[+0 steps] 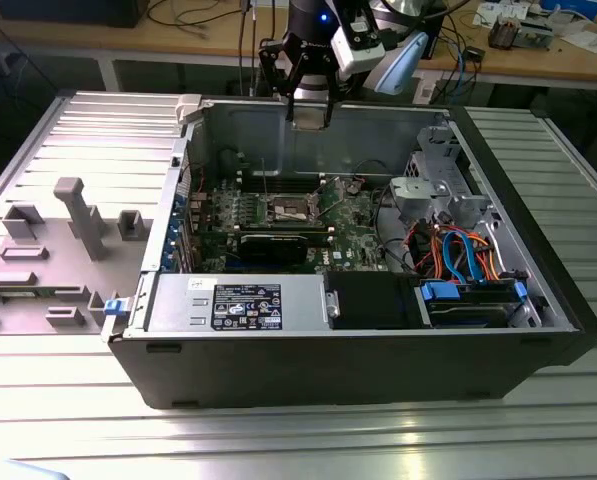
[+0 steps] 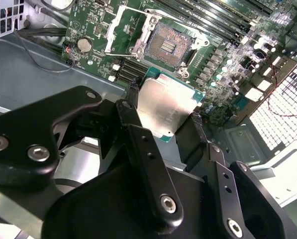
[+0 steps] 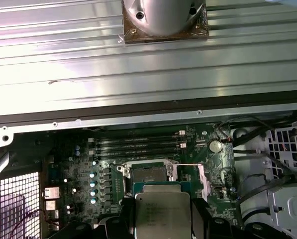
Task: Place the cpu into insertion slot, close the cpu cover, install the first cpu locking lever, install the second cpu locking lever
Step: 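Place the cpu into insertion slot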
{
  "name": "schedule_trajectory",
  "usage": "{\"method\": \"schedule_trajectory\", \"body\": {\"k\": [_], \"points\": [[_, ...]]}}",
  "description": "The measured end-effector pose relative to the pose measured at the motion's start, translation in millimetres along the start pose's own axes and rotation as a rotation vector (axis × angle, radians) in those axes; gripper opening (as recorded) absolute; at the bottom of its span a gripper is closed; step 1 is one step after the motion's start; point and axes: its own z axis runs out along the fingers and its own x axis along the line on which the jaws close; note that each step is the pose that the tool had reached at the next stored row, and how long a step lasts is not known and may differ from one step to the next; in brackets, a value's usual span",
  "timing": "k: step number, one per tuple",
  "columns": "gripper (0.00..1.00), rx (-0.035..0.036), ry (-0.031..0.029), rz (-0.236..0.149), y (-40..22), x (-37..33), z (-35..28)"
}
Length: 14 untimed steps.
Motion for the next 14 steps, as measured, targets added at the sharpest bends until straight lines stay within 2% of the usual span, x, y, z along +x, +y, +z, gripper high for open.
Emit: {"method": "schedule_trajectory", "body": {"k": [14], "points": [[0.54, -0.0002, -0.001, 0.01, 0.0, 0.1, 0.1]]}}
